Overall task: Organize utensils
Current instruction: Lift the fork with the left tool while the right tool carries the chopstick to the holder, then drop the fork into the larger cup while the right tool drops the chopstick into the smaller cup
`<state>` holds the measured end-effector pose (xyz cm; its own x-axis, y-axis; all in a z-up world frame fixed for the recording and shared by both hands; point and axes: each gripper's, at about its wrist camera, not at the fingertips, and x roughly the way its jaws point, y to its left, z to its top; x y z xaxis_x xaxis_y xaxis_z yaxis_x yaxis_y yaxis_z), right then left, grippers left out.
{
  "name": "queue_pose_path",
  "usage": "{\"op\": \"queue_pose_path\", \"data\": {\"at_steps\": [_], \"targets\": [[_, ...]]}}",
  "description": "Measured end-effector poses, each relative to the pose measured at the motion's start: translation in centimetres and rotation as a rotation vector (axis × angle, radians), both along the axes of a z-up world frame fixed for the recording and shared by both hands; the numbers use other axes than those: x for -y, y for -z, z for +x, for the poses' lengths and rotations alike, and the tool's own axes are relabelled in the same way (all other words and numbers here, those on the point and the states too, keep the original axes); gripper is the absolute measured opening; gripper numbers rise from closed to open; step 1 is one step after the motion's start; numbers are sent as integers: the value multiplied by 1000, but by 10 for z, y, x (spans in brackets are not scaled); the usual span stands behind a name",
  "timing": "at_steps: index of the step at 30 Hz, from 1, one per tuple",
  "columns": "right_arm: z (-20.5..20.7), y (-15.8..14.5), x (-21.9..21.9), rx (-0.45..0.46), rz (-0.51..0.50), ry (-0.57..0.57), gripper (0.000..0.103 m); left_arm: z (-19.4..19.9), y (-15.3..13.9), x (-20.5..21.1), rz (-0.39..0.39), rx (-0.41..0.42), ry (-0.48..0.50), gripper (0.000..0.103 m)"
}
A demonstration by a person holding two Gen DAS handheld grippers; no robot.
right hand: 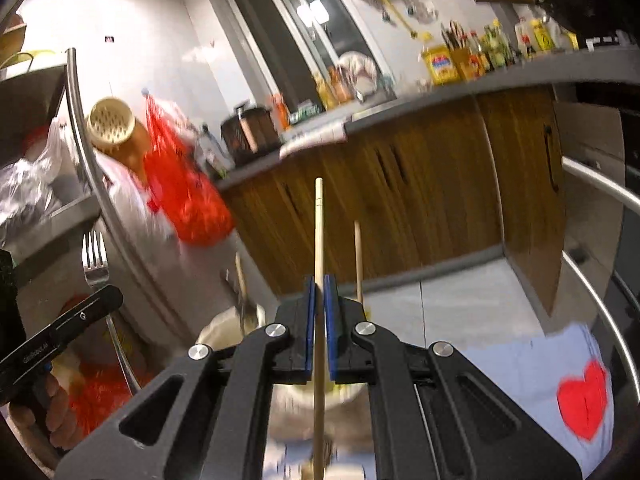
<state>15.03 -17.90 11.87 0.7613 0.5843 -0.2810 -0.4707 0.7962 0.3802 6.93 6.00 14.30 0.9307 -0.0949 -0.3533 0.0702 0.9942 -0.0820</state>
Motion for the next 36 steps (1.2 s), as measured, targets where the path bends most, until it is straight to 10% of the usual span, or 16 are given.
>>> {"op": "queue_pose_path", "data": {"at_steps": [9,36], "targets": [[29,-3,-16,95,31,76,5,44,-13,1,25,93,-106,3],[10,49,-27,114,-127,15,5,52,53,-2,77,-57,-83,3]]}}
